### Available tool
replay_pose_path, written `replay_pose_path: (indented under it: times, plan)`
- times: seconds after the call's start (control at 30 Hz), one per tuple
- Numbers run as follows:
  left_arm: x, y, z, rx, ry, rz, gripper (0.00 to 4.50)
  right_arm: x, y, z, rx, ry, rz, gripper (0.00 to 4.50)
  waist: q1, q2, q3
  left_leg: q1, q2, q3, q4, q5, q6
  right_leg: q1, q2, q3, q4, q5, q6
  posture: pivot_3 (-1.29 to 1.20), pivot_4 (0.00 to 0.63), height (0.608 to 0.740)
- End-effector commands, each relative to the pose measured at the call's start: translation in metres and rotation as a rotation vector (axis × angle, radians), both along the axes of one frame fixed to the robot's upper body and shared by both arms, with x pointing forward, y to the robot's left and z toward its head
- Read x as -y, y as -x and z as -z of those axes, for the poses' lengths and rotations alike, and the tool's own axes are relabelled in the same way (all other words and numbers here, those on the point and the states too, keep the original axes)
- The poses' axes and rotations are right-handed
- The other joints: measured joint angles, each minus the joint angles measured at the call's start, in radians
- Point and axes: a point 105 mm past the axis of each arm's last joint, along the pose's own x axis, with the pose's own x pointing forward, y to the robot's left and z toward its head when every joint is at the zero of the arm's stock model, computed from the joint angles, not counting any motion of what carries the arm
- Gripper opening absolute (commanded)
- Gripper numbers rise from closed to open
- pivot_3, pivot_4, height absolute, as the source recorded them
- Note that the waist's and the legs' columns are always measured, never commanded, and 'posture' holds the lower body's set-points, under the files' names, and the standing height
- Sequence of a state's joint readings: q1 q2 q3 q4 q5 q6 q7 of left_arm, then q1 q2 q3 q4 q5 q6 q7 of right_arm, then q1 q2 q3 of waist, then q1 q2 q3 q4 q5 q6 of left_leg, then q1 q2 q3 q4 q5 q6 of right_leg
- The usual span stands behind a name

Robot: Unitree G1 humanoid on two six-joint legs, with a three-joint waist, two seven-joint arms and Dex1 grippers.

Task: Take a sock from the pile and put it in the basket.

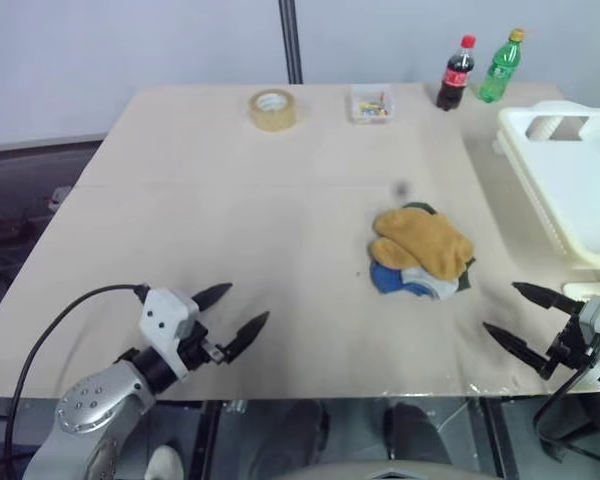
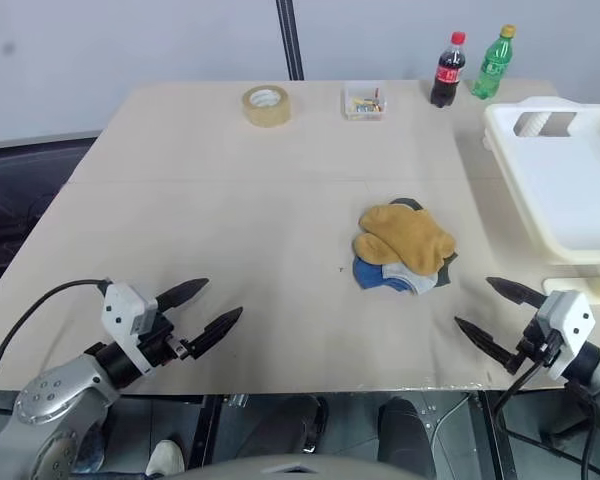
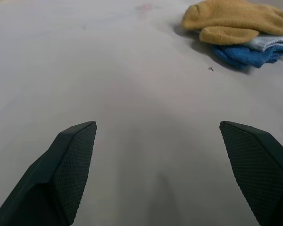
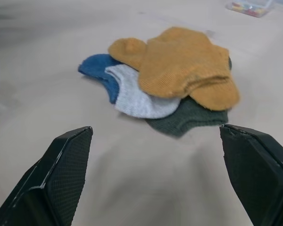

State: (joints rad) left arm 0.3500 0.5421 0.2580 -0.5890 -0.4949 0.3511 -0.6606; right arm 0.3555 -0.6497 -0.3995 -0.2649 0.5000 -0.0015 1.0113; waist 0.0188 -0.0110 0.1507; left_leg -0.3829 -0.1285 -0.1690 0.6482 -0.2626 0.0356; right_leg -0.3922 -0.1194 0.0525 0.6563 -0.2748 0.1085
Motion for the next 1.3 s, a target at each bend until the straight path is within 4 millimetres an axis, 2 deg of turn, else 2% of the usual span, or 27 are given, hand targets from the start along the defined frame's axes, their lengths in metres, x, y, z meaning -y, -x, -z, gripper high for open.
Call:
replay_pose_path:
  times: [0.03, 0.13, 0.27, 0.37, 0.5, 0.57, 0.73, 0.87, 1.0, 1.17, 1.3]
  plan:
    - [0.022, -0.021, -0.001, 0.006, 0.075, 0.05, 4.46, -0.01, -0.003, -0.014, 0.056, -0.01, -0.021, 4.5, 0.007, 0.0, 0.0, 0.0, 0.0, 0.0, 0.0, 0.0, 0.0, 0.0, 0.0, 0.0, 0.0, 0.0, 0.0, 0.0, 0.15, 0.74]
    - [0.057, -0.059, 0.003, 0.012, 0.079, 0.136, 4.46, -0.022, -0.007, -0.02, 0.081, -0.018, -0.05, 4.5, 0.014, 0.001, -0.001, 0.0, 0.0, -0.001, 0.001, 0.0, 0.0, 0.0, 0.0, -0.001, 0.001, 0.0, 0.0, 0.0, 0.15, 0.74]
    - [0.096, -0.095, 0.005, -0.017, 0.121, 0.212, 4.46, -0.027, -0.013, -0.025, 0.103, -0.022, -0.054, 4.5, 0.016, -0.001, 0.0, 0.0, -0.001, 0.0, 0.003, 0.003, -0.004, 0.0, 0.001, 0.0, 0.002, 0.0, 0.0, 0.0, 0.15, 0.74]
    - [0.133, -0.124, -0.001, -0.108, 0.239, 0.248, 4.46, -0.029, -0.014, -0.026, 0.111, -0.021, -0.055, 4.5, 0.018, -0.001, 0.0, -0.002, -0.001, 0.0, 0.003, 0.003, -0.004, -0.001, 0.001, 0.0, 0.001, 0.0, 0.0, 0.0, 0.15, 0.74]
    - [0.161, -0.149, -0.019, -0.184, 0.383, 0.272, 4.46, -0.029, -0.015, -0.024, 0.117, -0.016, -0.04, 4.5, 0.02, -0.004, 0.001, -0.006, -0.002, -0.002, 0.005, 0.003, -0.005, -0.003, 0.001, -0.002, 0.001, 0.0, 0.0, 0.0, 0.15, 0.74]
    - [0.174, -0.157, -0.02, -0.257, 0.421, 0.281, 4.46, -0.03, -0.014, -0.021, 0.118, -0.016, -0.034, 4.5, 0.01, -0.004, 0.002, -0.007, -0.002, -0.002, 0.005, 0.003, -0.005, -0.004, 0.001, -0.002, 0.001, 0.0, 0.0, 0.0, 0.15, 0.74]
    - [0.197, -0.159, -0.015, -0.425, 0.434, 0.318, 4.46, -0.032, -0.012, -0.018, 0.125, -0.015, -0.017, 4.5, -0.006, -0.004, 0.002, -0.007, -0.002, -0.002, 0.006, 0.003, -0.005, -0.004, 0.001, -0.002, 0.002, 0.0, 0.001, 0.0, 0.15, 0.74]
    - [0.201, -0.155, -0.011, -0.47, 0.377, 0.336, 4.46, -0.032, -0.011, -0.017, 0.132, -0.012, -0.005, 4.5, -0.006, -0.004, 0.002, -0.007, -0.002, -0.002, 0.006, 0.003, -0.005, -0.005, 0.001, -0.001, 0.003, 0.0, 0.001, 0.0, 0.15, 0.74]
    - [0.196, -0.152, -0.005, -0.521, 0.332, 0.327, 4.46, -0.034, -0.009, -0.014, 0.131, -0.01, -0.001, 4.5, -0.006, -0.004, 0.001, -0.006, -0.002, -0.002, 0.006, 0.003, -0.005, -0.005, 0.001, -0.001, 0.004, 0.0, 0.001, 0.0, 0.15, 0.74]
    - [0.195, -0.15, -0.016, -0.567, 0.445, 0.337, 4.46, -0.039, -0.006, -0.009, 0.129, -0.004, -0.013, 4.5, -0.005, -0.004, 0.001, -0.006, -0.002, -0.002, 0.006, 0.003, -0.005, -0.005, 0.001, -0.001, 0.004, 0.0, 0.001, 0.0, 0.15, 0.74]
    - [0.184, -0.152, -0.02, -0.554, 0.472, 0.318, 4.46, -0.04, -0.006, -0.008, 0.131, -0.007, -0.009, 4.5, -0.006, -0.004, 0.001, -0.006, -0.002, -0.002, 0.007, 0.003, -0.005, -0.005, 0.001, 0.0, 0.004, 0.0, 0.001, 0.0, 0.15, 0.74]
